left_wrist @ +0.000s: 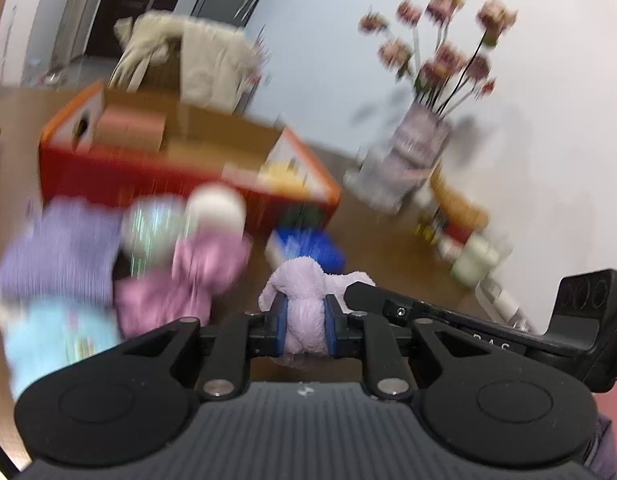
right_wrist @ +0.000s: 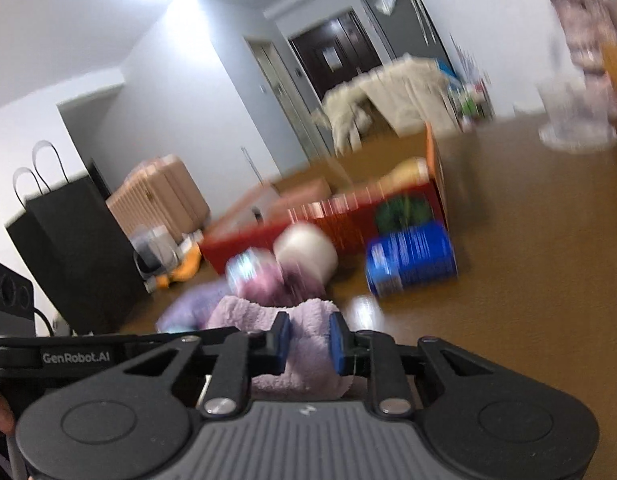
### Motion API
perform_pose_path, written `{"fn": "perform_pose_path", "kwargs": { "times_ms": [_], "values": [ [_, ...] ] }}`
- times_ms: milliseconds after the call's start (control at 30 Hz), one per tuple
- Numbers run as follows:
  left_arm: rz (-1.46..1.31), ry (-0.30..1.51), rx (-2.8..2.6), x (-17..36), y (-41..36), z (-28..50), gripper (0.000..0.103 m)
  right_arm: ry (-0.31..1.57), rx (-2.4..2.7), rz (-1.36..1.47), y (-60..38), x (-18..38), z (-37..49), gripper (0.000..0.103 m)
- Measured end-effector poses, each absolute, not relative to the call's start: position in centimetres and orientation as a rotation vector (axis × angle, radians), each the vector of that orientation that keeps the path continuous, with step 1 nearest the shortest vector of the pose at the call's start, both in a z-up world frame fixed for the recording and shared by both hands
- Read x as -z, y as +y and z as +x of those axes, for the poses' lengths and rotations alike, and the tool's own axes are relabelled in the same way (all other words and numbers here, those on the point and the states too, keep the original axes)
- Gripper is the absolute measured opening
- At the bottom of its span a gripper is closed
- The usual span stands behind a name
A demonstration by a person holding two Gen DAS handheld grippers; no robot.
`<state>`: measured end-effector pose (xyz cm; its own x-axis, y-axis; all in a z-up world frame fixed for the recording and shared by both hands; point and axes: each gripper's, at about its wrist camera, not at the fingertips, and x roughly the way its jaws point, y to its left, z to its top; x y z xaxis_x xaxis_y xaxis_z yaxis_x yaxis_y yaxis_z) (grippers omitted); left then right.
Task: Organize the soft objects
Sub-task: 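Place the pink towel in the box beside the sponge block, release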
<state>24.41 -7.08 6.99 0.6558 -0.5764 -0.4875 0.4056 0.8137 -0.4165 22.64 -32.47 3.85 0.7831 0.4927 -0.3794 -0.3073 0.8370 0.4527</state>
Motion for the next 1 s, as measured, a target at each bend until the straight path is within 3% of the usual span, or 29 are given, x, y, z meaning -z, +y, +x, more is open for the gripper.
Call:
{"fn": "perform_pose_path", "kwargs": {
  "times_ms": [267,467,533,733,1000],
  "values": [
    [-0.250,0.616,0.562,-13.4,-6.8,40.0,0.019,0.460,-0.435,0.284,-30.6,-10.5,37.2,0.020],
    [-0.273,0.764,0.439,-9.9,-7.1,53.8,0.020,0.685,-0.341,0.293,-27.9,-8.1,53.3,0.020],
    [-0.281,0.804,0.382,-7.9,-7.1,56.9,0.028,0.745,-0.293,0.313,-27.2,-6.4,57.1,0.020],
    [-0.273,0.807,0.346,-6.4,-5.5,58.6,0.043,0.848,-0.216,0.256,-25.1,-3.2,61.0,0.027],
    [-0.187,0.694,0.353,-13.2,-3.9,53.1,0.053,0.737,-0.244,0.245,-27.5,-8.9,56.4,0.032]
  ]
}}
